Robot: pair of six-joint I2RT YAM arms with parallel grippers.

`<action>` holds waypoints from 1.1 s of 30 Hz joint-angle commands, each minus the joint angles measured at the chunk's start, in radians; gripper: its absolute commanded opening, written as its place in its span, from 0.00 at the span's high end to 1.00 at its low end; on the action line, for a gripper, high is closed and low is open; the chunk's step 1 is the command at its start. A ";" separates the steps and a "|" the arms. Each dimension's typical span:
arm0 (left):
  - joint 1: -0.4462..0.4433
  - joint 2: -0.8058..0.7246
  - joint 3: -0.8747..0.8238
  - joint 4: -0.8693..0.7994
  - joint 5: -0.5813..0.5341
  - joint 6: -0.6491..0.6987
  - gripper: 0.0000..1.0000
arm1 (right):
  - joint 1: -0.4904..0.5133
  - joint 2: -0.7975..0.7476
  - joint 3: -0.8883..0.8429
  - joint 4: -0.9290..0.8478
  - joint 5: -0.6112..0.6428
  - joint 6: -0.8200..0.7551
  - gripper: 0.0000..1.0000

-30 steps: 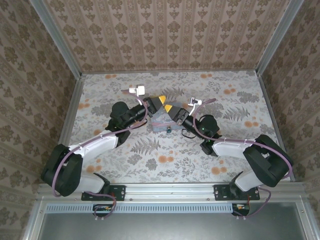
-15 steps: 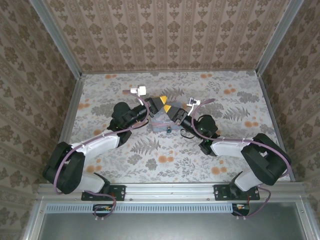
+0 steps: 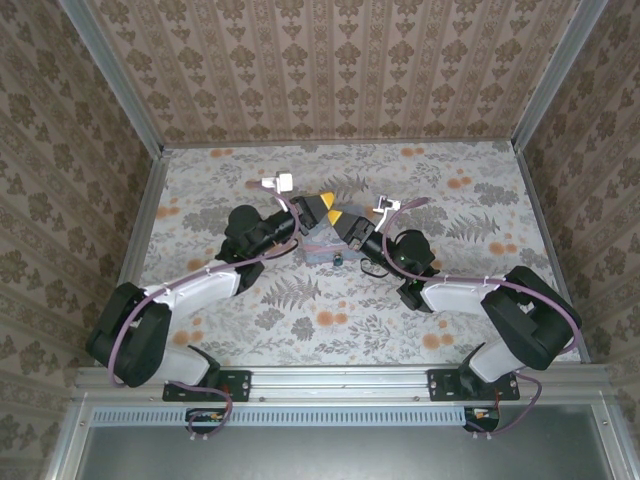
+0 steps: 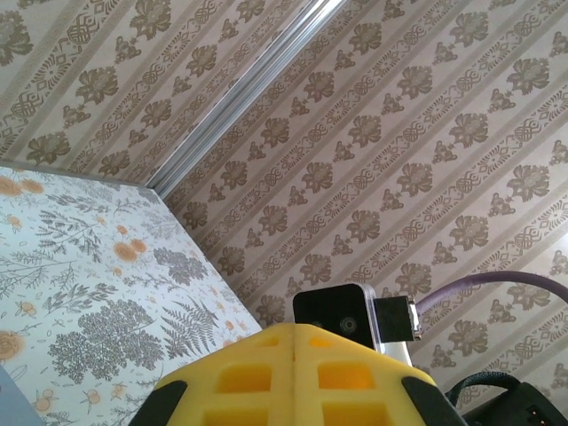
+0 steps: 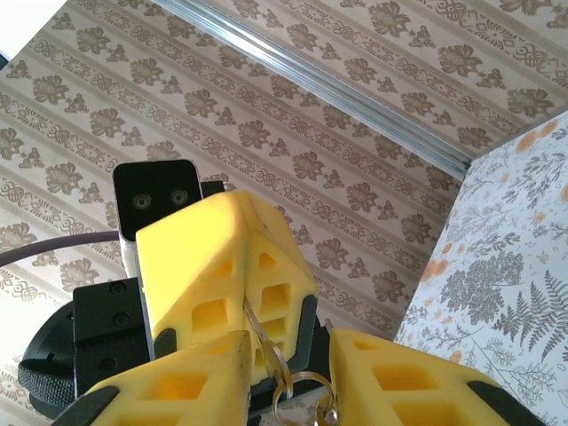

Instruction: Unlock the padlock with the key

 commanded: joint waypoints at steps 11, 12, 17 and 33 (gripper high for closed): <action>-0.007 -0.003 -0.024 0.058 -0.021 -0.013 1.00 | 0.002 -0.005 0.024 0.046 0.018 0.009 0.73; -0.007 -0.004 -0.024 0.059 -0.021 -0.013 1.00 | 0.002 -0.005 0.024 0.047 0.018 0.009 0.74; -0.007 -0.003 -0.026 0.062 -0.026 -0.012 1.00 | 0.002 -0.001 0.027 0.047 0.012 0.014 0.76; -0.008 0.001 -0.030 0.073 -0.039 -0.019 1.00 | 0.003 0.006 0.015 0.049 0.015 0.019 1.00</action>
